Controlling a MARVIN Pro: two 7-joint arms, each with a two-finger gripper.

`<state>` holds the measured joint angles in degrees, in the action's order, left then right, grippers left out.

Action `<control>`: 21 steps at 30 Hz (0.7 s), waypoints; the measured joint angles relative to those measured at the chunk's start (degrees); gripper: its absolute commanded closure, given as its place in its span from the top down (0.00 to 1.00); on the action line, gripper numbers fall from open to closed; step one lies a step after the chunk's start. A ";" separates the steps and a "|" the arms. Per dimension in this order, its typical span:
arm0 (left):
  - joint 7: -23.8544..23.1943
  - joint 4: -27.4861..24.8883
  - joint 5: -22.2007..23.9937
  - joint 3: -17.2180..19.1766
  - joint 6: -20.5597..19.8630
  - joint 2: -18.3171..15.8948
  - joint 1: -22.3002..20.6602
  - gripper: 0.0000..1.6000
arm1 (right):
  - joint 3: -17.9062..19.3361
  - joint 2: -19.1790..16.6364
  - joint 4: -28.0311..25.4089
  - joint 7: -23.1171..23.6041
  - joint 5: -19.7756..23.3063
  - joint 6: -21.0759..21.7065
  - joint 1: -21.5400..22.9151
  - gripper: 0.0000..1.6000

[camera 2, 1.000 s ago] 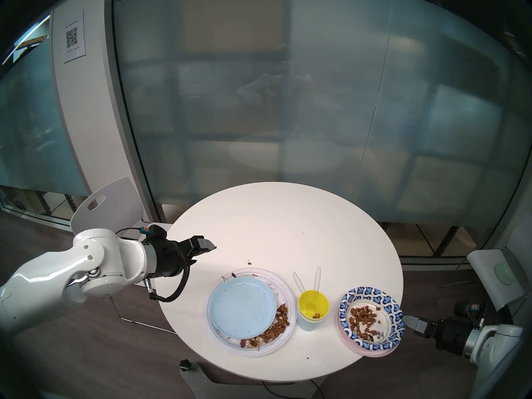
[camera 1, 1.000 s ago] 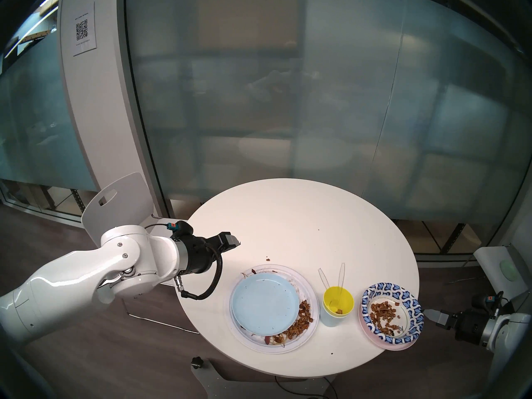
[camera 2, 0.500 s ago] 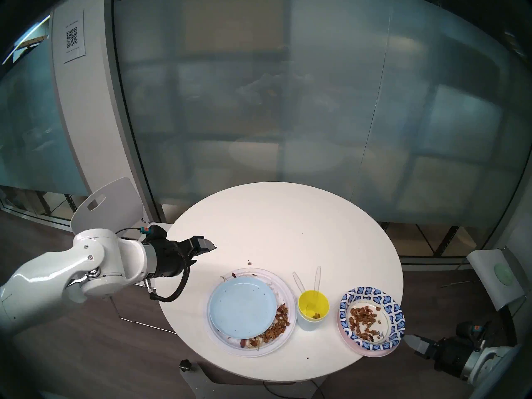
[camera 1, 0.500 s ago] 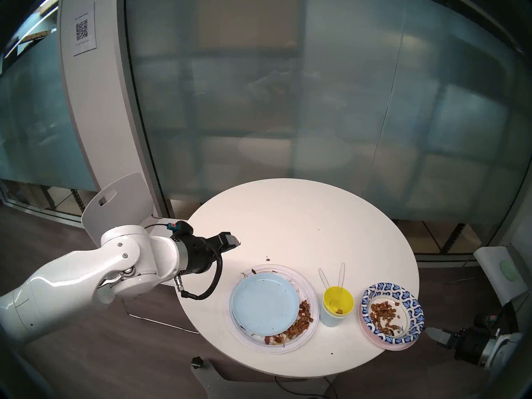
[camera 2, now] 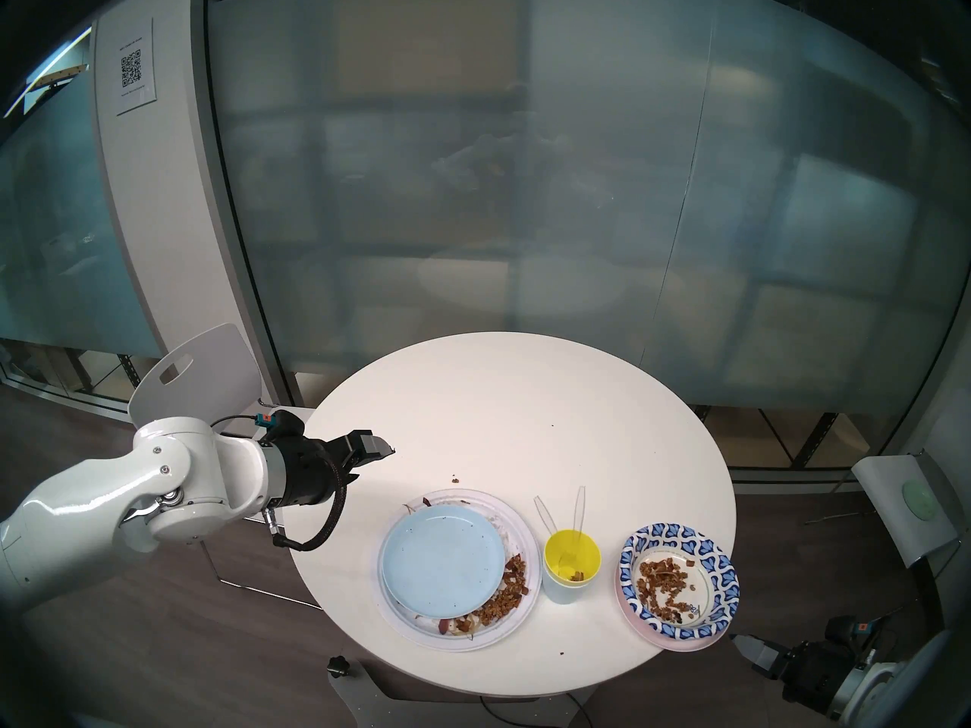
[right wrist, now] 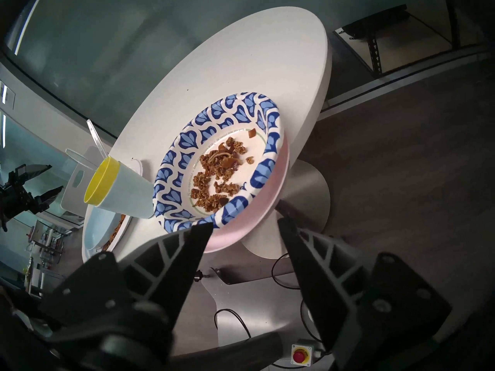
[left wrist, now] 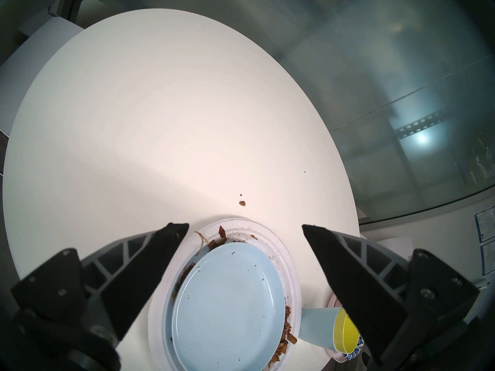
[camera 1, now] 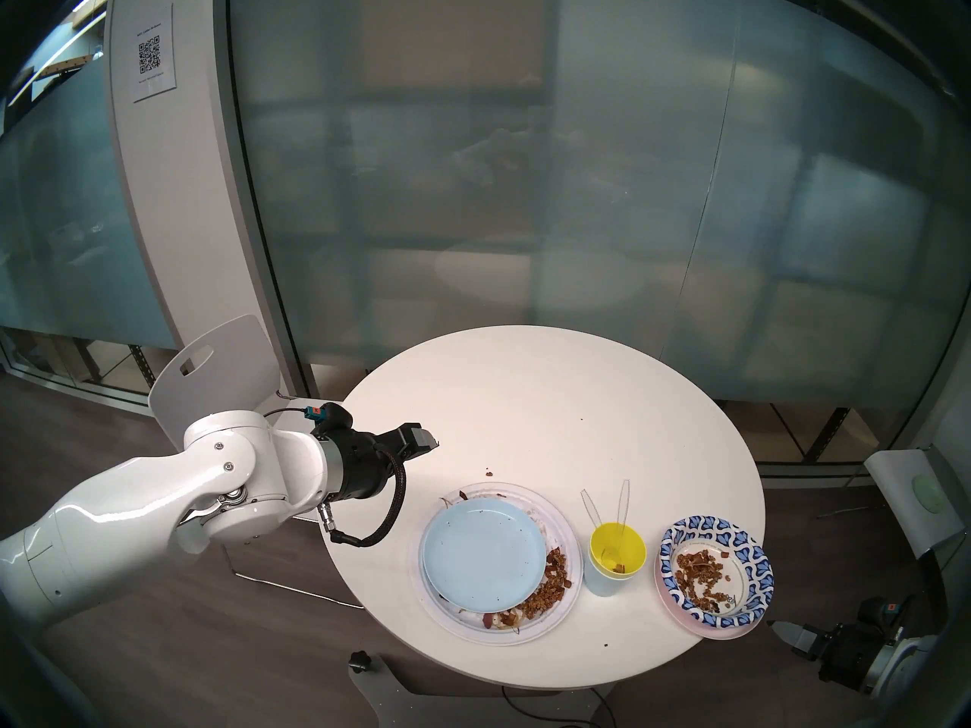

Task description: Stack the plates into one stack

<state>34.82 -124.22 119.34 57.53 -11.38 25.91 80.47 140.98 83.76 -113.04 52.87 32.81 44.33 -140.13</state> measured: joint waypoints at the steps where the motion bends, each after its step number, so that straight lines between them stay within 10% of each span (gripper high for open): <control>1: 0.00 0.00 0.00 -0.01 0.01 -0.01 -0.01 1.00 | -0.27 -0.02 0.67 -0.04 -0.07 -0.13 0.23 0.68; 21: -0.05 0.00 0.07 -0.19 0.10 -0.10 -0.14 1.00 | -3.32 -2.79 7.20 -2.79 -0.28 -0.99 5.85 0.67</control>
<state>34.77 -124.22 119.41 57.34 -11.28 25.81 80.33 137.65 80.97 -105.83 50.08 32.53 43.34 -134.28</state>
